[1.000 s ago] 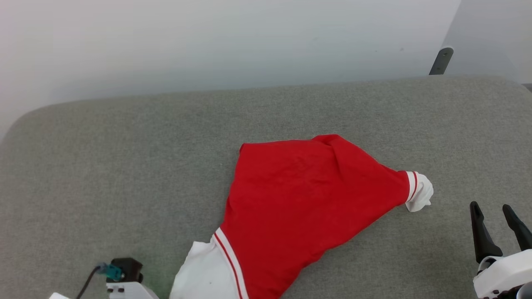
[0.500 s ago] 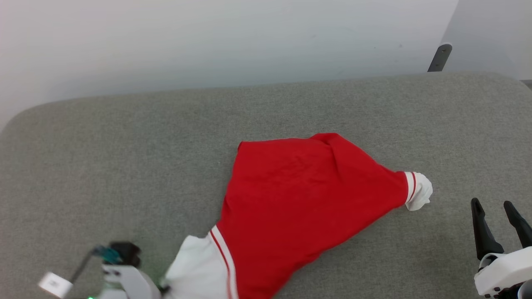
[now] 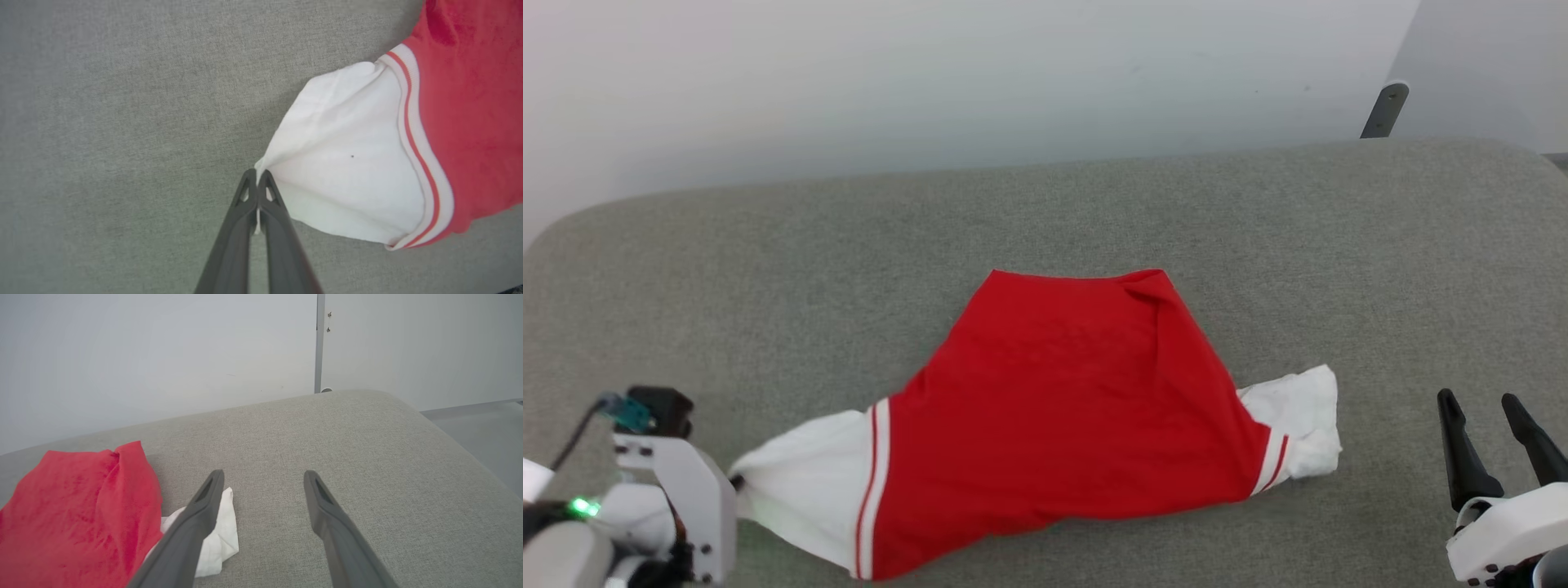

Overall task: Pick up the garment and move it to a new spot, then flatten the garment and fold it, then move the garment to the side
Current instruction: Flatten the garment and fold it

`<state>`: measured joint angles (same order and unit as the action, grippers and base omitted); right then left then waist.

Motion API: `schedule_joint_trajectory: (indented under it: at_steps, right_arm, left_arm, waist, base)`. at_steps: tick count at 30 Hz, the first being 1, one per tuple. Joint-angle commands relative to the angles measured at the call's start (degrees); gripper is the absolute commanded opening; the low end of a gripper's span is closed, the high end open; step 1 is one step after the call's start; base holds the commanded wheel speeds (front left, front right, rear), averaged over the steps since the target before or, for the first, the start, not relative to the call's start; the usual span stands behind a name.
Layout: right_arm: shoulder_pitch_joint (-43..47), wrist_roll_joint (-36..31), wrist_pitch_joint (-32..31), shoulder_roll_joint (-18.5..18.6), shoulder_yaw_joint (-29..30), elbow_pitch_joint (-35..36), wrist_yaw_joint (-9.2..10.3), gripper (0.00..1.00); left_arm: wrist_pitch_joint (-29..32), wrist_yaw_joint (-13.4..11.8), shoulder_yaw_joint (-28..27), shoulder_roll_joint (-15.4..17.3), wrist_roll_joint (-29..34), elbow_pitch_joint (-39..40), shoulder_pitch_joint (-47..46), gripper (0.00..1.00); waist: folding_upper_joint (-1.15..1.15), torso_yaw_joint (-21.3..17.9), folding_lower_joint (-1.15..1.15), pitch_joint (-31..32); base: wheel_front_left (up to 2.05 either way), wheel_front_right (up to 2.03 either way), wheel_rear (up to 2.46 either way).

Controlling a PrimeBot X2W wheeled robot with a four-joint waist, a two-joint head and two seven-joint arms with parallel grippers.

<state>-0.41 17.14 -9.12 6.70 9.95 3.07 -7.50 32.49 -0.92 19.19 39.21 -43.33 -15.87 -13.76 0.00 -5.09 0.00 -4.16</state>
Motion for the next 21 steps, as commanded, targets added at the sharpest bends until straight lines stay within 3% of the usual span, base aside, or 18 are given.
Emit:
schedule_joint_trajectory:
  at_steps: [1,6,21]
  right_arm:
    - [0.3,0.5,0.2,0.5,-0.1,-0.3,0.01,1.00]
    - [-0.7,1.7,0.8,1.4,-0.8,-1.7,0.01,1.00]
    - [-2.7,5.2,-4.5,3.2,-4.3,-4.9,0.01,1.00]
  left_arm:
    - [-0.1,0.5,-0.2,0.7,0.4,-0.4,-0.9,0.00]
    - [-0.5,1.4,-0.2,1.6,1.0,-2.2,-2.8,0.00]
    - [-2.8,2.8,0.8,-1.3,-0.2,-5.9,-4.6,0.00]
  waist:
    - [0.00,0.0,0.00,-0.2]
    - [0.00,-0.2,0.00,-0.8]
    - [0.00,0.9,0.00,-3.4]
  base:
    - [0.00,0.00,0.00]
    - [0.00,0.00,0.00]
    - [0.00,0.00,0.00]
